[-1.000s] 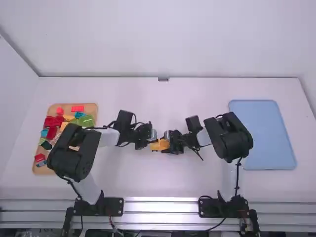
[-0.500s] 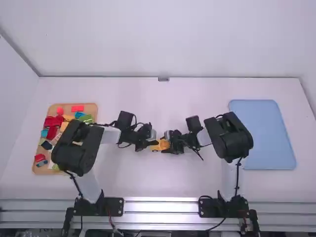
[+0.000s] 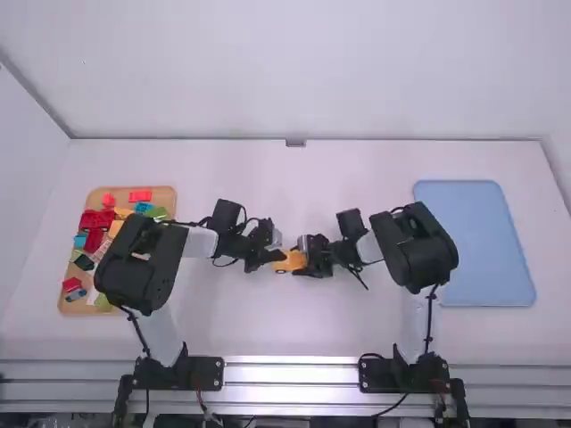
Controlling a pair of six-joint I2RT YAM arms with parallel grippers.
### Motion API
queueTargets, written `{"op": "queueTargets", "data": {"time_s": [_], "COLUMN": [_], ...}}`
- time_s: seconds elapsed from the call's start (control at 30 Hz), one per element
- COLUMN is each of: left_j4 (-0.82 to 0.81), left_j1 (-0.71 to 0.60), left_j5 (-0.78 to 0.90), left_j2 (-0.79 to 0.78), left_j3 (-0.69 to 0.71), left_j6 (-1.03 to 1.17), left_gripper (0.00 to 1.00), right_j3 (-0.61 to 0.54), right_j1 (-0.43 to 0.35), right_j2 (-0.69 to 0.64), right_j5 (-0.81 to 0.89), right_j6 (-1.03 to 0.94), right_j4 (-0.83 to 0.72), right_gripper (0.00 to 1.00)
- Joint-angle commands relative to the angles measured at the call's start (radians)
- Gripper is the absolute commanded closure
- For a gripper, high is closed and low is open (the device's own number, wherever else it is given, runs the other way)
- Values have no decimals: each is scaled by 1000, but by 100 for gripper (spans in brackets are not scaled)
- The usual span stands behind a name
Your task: Assemble lego blocks to make yellow taxi
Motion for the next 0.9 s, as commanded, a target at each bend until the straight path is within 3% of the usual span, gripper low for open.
{"op": "queueTargets", "data": {"time_s": [0.0,0.1,0.37,0.6,0.87], "left_j4": [-36,-92,-108,-180,-174], "left_j1": [-7,-6,-6,9,87], "left_j5": [-344,-420,-218,-122,-129], "left_j2": [79,79,51,-95,-191], "left_j3": [-48,-36,26,143,183], "left_j6": [-6,-5,82,204,185], "left_gripper": [98,98,98,98,98], "right_j3": [1,1,1,1,1], "right_j1": [8,8,8,8,8], "right_j2": [12,12,12,11,11], "right_j5": [25,25,25,26,103], "right_j6": [-15,-15,-15,-41,-30], "right_j4": [-3,-3,2,5,24], "right_gripper": [48,48,48,48,48]}}
